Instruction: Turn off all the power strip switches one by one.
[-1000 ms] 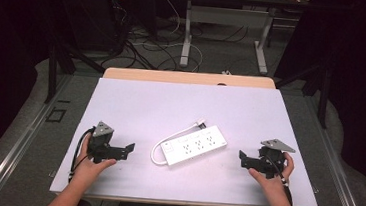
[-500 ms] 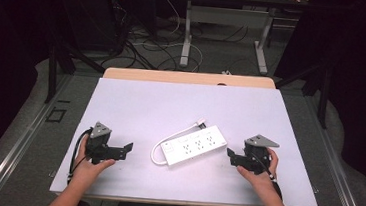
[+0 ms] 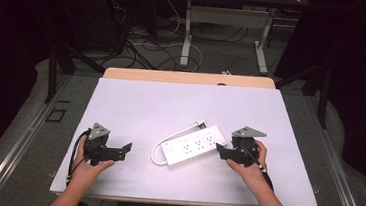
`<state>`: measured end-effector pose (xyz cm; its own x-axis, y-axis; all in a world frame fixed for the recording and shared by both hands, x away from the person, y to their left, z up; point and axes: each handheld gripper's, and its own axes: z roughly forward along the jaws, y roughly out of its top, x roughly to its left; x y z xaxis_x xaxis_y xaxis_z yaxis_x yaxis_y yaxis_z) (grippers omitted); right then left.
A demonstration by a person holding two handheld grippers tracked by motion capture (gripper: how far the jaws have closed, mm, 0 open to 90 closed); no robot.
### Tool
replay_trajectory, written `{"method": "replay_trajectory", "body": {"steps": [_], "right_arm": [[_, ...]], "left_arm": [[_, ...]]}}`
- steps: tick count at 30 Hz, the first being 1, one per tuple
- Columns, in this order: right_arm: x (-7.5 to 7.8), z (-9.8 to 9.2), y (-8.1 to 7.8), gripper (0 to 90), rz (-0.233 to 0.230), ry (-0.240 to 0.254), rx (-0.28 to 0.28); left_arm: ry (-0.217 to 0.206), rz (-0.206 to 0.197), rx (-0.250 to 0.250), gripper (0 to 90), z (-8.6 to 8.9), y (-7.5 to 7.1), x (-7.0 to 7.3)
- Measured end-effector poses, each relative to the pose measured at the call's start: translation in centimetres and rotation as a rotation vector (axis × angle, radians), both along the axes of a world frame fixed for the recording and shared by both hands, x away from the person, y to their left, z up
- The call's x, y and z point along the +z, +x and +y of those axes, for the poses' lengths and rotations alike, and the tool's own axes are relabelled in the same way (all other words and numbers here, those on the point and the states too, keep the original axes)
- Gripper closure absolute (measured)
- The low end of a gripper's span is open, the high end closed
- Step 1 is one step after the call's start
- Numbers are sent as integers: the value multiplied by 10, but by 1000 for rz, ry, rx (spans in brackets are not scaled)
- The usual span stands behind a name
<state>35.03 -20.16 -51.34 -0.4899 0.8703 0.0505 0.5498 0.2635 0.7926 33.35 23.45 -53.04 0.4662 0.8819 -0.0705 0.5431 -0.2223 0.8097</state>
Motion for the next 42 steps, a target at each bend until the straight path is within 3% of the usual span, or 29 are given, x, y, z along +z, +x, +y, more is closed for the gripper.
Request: {"method": "replay_trajectory", "body": {"steps": [5,8,18,25,26,27,35,36,42], "right_arm": [[4,17,6,363,10,-46,29],[5,25,9,423,15,-59,55],[12,46,15,582,56,-42,111],[16,58,17,728,54,-37,134],[19,61,18,768,83,-41,152],[18,64,19,779,67,-27,157],[24,74,24,809,69,-28,175],[24,78,26,830,49,-34,182],[26,88,28,900,63,-50,216]], "left_arm": [[4,1,-5,3,1,-1,1],[1,-5,-3,4,1,0,0],[0,-4,-5,4,1,0,0],[-9,-1,-5,5,0,-1,1],[-9,8,-11,5,1,-1,1],[-14,9,-10,4,1,-1,1],[-18,2,-17,5,2,0,2],[-26,6,-14,5,2,-1,2],[-13,2,-28,5,2,-1,2]]}}
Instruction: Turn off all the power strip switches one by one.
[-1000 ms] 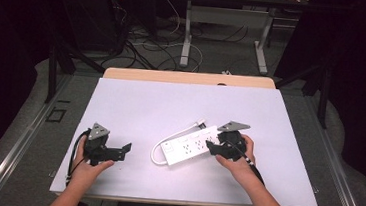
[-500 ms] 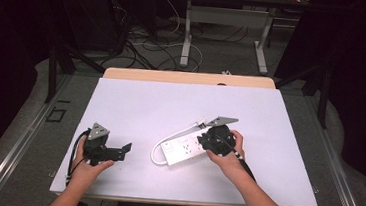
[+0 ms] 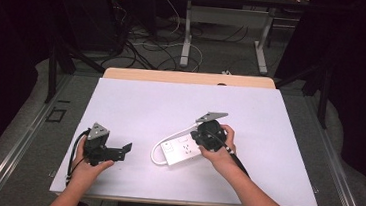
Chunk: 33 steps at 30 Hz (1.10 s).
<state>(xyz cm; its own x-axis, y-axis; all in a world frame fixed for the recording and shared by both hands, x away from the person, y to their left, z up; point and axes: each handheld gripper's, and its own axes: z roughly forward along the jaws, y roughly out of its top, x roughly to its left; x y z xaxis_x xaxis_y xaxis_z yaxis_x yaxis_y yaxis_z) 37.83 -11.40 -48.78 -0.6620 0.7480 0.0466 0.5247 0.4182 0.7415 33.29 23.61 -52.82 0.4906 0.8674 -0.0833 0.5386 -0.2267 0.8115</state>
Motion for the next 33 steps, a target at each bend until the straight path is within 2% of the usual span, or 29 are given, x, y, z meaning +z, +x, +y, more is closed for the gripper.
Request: {"method": "replay_trajectory", "body": {"steps": [4,6,7,9,10,11,13,16,19,20,21,22,23,24,25,33], "right_arm": [[0,7,2,900,-2,-13,7],[1,11,2,900,15,-22,19],[1,13,3,900,10,-19,22],[1,19,3,900,12,-14,25],[1,21,4,900,8,-27,32],[2,23,4,900,23,-38,37],[2,28,6,900,18,-33,37],[2,34,9,900,17,-52,50],[2,40,11,900,38,-74,75],[-1,43,11,900,30,-50,73],[0,43,13,900,38,-85,94],[0,43,13,900,38,-85,94],[-1,48,13,900,70,-86,89],[-1,50,14,900,83,-104,109],[-2,52,14,900,96,-106,105],[-9,65,16,900,140,-148,152]], "left_arm": [[1,0,0,5,0,0,0],[-5,-7,5,5,0,0,0],[-5,7,-2,5,0,1,0],[-9,0,6,5,0,1,0],[-7,-1,6,5,0,1,0],[-7,0,6,5,0,1,0],[-11,0,6,5,1,1,0],[-24,2,8,5,1,1,0],[-21,11,8,5,1,1,1],[-21,13,8,5,1,1,1],[-20,12,7,5,1,1,1],[-20,12,7,5,1,1,1],[-21,12,9,5,1,1,1],[-21,12,9,5,1,1,1],[-21,12,9,5,1,1,1],[-11,6,6,5,2,1,1]]}}
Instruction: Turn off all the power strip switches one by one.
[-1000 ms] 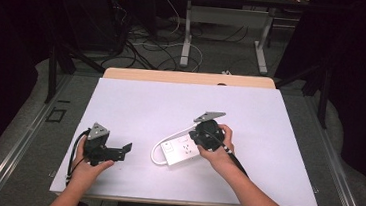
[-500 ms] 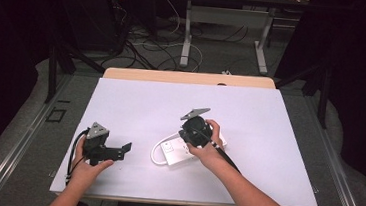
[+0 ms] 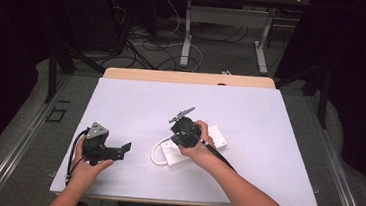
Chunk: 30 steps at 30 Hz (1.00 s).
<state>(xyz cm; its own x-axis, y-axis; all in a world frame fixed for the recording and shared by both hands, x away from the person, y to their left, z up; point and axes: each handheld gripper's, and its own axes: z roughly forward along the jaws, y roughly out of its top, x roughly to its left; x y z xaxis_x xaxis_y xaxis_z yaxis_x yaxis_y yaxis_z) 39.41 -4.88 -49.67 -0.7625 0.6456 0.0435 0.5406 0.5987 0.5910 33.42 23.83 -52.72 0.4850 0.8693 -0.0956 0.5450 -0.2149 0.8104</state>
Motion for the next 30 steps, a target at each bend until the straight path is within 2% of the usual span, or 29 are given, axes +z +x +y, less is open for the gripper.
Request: {"method": "replay_trajectory", "body": {"steps": [3,9,11,15,16,24,27,30], "right_arm": [[-3,3,1,900,12,-10,21],[-8,9,2,900,34,-29,15],[-10,11,3,900,27,-38,31],[-12,14,1,900,32,-39,20],[-14,15,2,900,23,-34,36],[-20,21,2,900,41,-39,24],[-20,22,3,900,27,-36,43],[-20,23,1,900,27,-39,38]], "left_arm": [[2,0,-1,5,0,0,0],[-10,-1,7,5,-1,0,-1],[-6,6,3,5,-1,0,0],[-6,2,2,5,-1,0,0],[-5,2,2,5,-1,0,0],[-5,5,2,5,-1,0,0],[-1,9,0,5,-1,0,0],[-1,10,1,5,-1,0,0]]}}
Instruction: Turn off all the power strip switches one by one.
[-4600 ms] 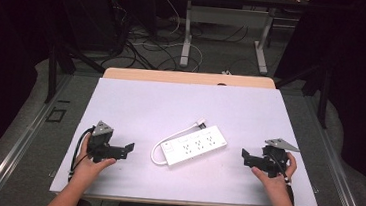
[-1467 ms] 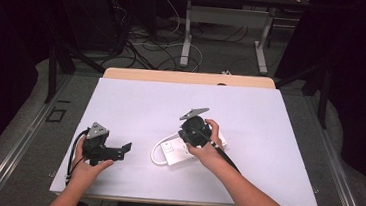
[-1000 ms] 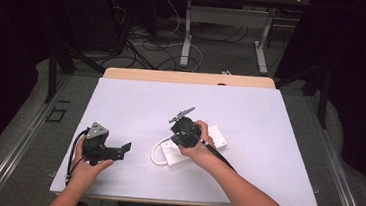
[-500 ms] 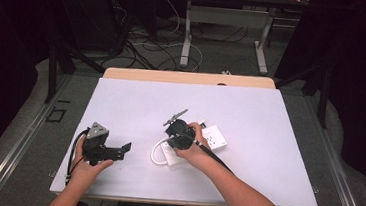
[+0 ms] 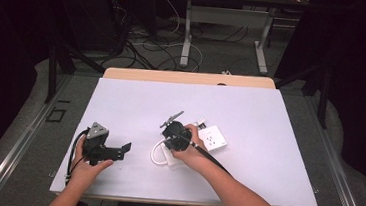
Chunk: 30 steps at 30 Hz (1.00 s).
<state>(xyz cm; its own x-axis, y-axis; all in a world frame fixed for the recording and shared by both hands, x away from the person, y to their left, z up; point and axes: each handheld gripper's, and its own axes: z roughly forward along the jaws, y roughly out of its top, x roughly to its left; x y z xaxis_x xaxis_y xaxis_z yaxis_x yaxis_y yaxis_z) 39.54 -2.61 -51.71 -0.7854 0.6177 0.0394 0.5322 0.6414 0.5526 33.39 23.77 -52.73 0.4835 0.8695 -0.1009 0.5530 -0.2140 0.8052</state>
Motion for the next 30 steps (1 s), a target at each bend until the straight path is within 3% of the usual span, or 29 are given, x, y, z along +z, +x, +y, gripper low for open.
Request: {"method": "replay_trajectory", "body": {"steps": [13,21,30], "right_arm": [[0,-1,2,900,23,-6,9],[-1,5,-1,900,-33,-65,42],[-1,4,1,900,-13,-56,27]], "left_arm": [[6,1,-1,5,-1,0,0],[4,-8,5,7,-1,0,-1],[5,-8,6,8,-2,0,-1]]}}
